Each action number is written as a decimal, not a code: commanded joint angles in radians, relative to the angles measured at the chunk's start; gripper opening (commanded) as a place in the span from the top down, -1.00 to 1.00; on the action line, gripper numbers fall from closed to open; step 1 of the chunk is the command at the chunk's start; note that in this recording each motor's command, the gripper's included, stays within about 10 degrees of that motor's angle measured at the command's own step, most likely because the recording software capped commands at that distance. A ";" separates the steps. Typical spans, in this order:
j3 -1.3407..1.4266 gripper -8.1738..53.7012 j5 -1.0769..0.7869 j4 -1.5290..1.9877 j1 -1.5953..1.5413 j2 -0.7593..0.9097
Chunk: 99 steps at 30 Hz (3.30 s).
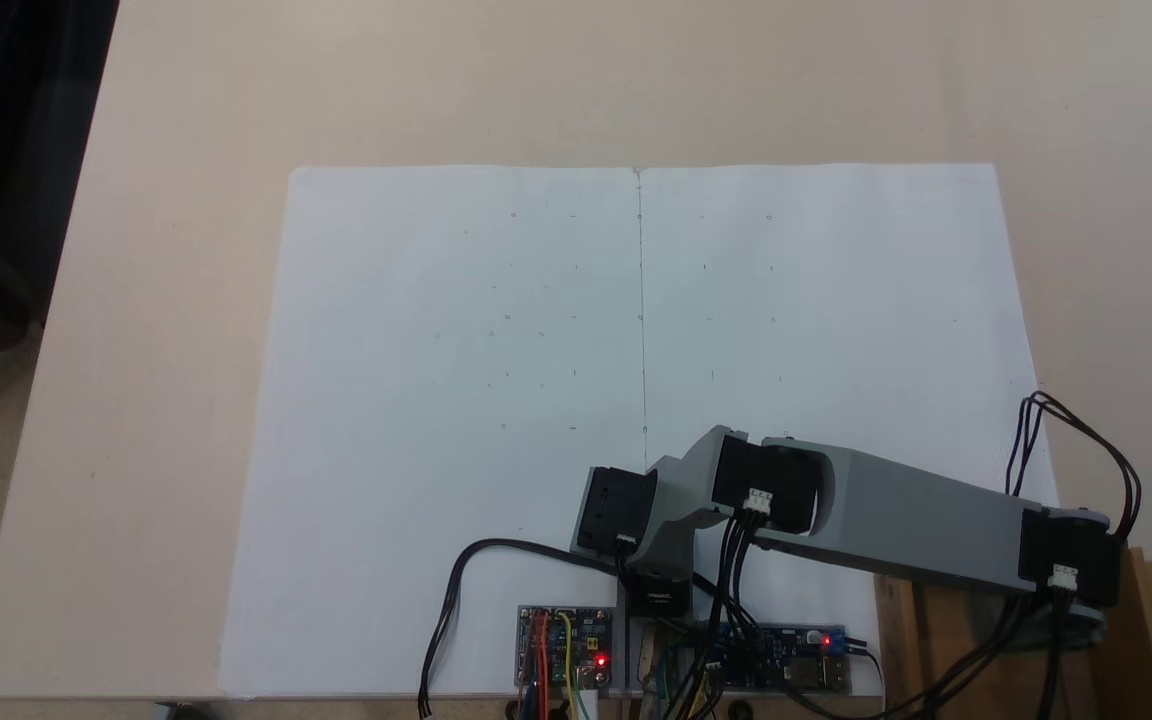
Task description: Grasp a green dice and put it in the bin.
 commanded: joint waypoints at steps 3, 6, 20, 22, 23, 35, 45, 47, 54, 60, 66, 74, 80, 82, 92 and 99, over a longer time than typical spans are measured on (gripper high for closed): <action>-0.020 0.34 -0.107 -0.080 0.006 0.015; -0.020 0.07 -0.107 -0.081 0.008 0.008; 0.018 -0.64 -0.101 -0.183 0.011 0.002; 0.011 -0.62 -0.084 -0.252 0.003 0.025; -0.003 -0.62 -0.055 -0.281 -0.009 0.043; -0.236 -0.60 0.431 -0.348 -0.551 0.268; -0.181 -0.67 0.462 -0.350 -1.173 0.365; -0.167 -0.67 0.462 -0.350 -1.285 0.374; -0.025 -0.68 0.459 -0.356 -1.595 0.446; 0.403 -0.68 0.453 -0.575 -1.695 0.569; 0.767 -0.68 0.443 -0.774 -1.703 0.701; 1.181 -0.69 0.376 -1.044 -1.690 0.873; 1.408 -0.69 0.350 -1.233 -1.692 0.957; 1.465 -0.70 0.350 -1.302 -1.695 0.959; 1.680 -0.70 0.351 -1.650 -1.741 0.968; 1.712 -0.74 0.350 -1.819 -1.764 0.969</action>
